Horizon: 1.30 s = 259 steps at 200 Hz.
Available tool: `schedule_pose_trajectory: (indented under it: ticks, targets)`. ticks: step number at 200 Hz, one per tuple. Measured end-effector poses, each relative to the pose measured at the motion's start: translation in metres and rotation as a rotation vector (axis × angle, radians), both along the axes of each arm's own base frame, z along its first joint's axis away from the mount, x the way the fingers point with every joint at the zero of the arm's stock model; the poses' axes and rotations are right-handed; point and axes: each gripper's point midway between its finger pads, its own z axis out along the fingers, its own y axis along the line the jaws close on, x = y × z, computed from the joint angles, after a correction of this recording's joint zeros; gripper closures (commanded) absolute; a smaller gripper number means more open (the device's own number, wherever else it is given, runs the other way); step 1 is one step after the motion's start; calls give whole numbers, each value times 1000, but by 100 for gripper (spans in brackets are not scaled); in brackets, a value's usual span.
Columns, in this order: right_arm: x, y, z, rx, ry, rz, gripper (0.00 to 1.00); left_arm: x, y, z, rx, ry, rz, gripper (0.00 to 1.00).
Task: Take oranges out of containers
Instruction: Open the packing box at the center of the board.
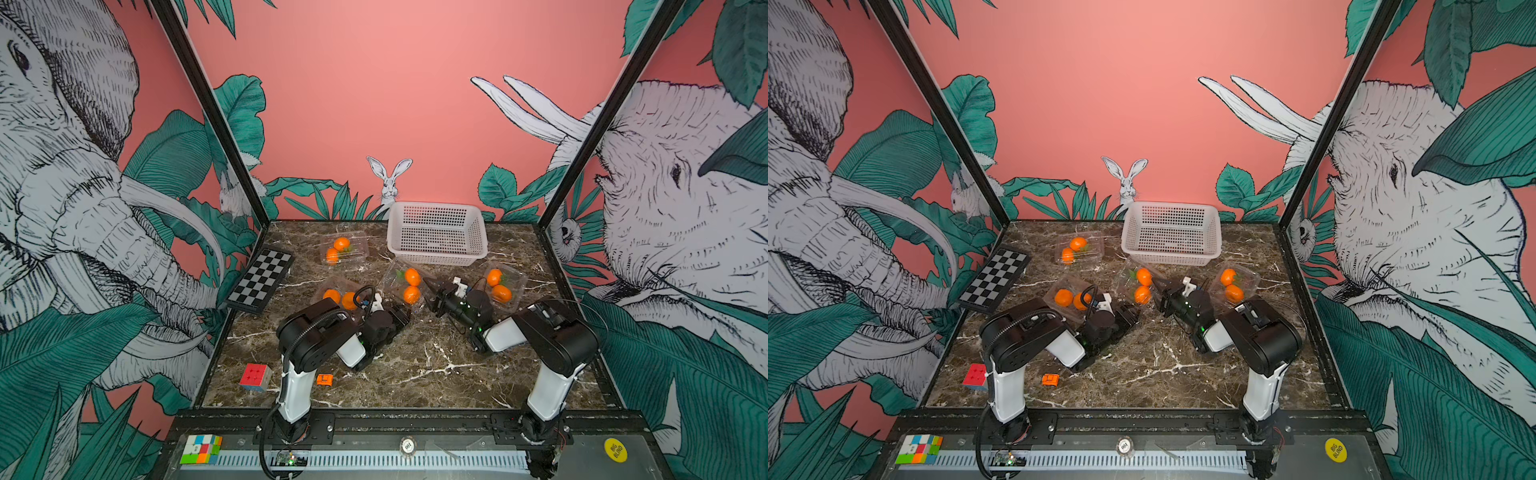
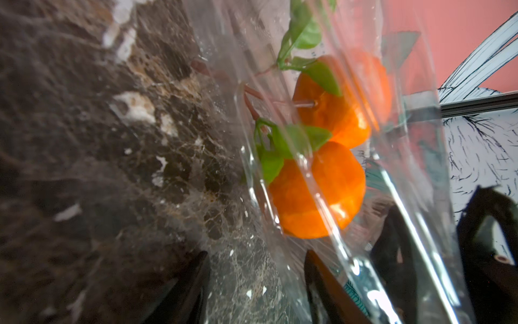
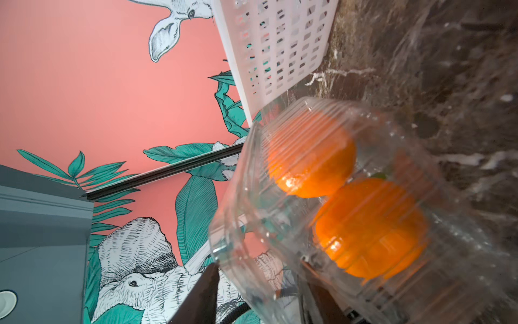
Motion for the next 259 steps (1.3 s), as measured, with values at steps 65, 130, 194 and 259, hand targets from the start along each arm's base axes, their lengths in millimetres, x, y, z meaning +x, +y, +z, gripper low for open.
schedule_pose_trajectory:
  ticks: [65, 130, 194, 259]
  targets:
    - [3, 0, -4, 18, 29, -12, 54, 1, -1, 1, 9, -2, -4, 40]
    - [-28, -13, -35, -170, 38, 121, 42, 4, 14, 3, 93, 27, -12, 38]
    - [-50, -58, -14, -472, -81, 201, 24, 3, 25, 7, 188, 35, -34, 29]
    - [-68, -71, -41, -701, -54, 308, 3, 2, 49, 48, 400, -1, -73, 1]
